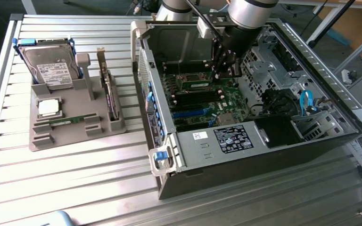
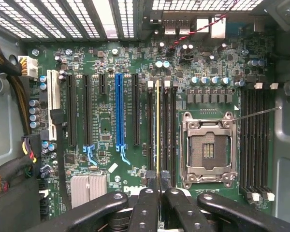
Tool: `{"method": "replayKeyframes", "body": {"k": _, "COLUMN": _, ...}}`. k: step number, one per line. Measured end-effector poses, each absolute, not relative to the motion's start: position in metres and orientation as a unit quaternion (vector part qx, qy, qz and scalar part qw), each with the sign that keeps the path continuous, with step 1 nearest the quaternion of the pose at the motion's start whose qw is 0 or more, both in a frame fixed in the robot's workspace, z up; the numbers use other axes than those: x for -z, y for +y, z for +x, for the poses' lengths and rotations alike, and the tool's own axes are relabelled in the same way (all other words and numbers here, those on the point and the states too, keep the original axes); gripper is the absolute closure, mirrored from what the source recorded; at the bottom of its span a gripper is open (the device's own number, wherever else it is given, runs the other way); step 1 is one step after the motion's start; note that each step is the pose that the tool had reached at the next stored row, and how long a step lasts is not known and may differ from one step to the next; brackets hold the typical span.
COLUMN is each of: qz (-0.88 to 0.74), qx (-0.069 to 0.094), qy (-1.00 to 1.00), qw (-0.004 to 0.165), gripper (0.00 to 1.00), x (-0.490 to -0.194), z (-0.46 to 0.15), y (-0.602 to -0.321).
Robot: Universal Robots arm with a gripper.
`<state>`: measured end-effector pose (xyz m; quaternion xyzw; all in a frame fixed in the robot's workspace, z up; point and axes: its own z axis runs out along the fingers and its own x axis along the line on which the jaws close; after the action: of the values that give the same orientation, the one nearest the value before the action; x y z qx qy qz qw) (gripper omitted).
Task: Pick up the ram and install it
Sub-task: 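Insert the ram into the slot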
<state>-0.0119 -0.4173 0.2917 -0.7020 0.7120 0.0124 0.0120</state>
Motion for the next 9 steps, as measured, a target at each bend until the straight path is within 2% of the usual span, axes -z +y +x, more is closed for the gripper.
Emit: {"method": "replayKeyframes", "body": {"k": 9, "qz": -0.702, "qx": -0.008, "qy": 0.712, "qw": 0.008, "gripper": 0.88, "x": -0.2918, "z": -0.0120, "y": -0.4168}}
